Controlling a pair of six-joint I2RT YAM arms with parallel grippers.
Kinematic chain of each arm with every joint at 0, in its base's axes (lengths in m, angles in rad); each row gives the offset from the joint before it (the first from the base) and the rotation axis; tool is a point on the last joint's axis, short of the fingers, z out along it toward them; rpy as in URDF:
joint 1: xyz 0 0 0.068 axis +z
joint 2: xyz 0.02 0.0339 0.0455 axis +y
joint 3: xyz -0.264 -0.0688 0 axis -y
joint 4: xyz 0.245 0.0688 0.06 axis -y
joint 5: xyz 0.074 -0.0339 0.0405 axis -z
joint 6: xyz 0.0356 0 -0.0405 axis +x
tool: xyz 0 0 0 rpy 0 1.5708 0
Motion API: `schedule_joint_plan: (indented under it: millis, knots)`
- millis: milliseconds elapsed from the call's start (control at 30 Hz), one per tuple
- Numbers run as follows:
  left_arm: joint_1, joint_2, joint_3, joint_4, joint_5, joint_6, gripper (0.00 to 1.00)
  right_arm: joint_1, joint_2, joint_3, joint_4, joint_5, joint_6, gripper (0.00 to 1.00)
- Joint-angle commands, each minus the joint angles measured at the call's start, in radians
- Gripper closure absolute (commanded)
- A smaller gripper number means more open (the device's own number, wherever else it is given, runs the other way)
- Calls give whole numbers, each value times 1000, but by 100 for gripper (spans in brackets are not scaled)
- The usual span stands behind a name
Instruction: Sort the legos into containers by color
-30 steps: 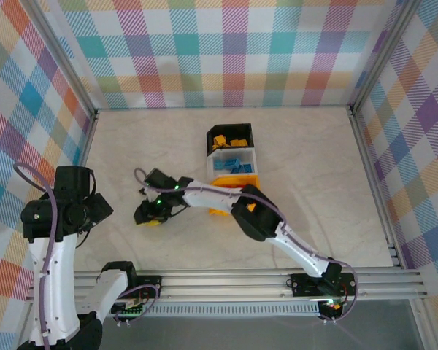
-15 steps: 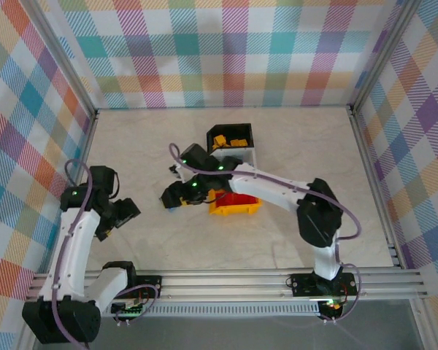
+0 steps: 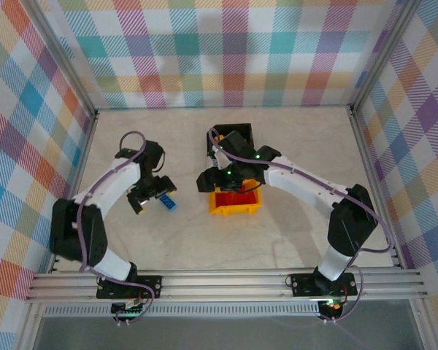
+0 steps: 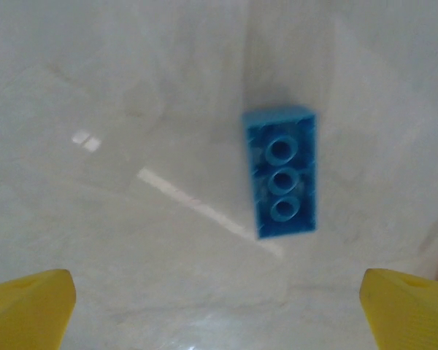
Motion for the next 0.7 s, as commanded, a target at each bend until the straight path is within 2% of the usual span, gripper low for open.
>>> schedule_joint_plan:
  millis: [0, 400, 533, 667]
  knots:
    - [-11, 68, 54, -25, -56, -96, 0, -11, -72, -45, -6, 19, -16, 35]
    - [-36, 280, 97, 73, -5, -208, 4, -55, -170, -157, 18, 17, -13, 35]
    - [-46, 335, 118, 109, 13, -213, 9, -61, -182, -172, 18, 6, -14, 35]
    - [-48, 374, 132, 120, 17, -213, 20, -66, -187, -177, 5, 4, -22, 36]
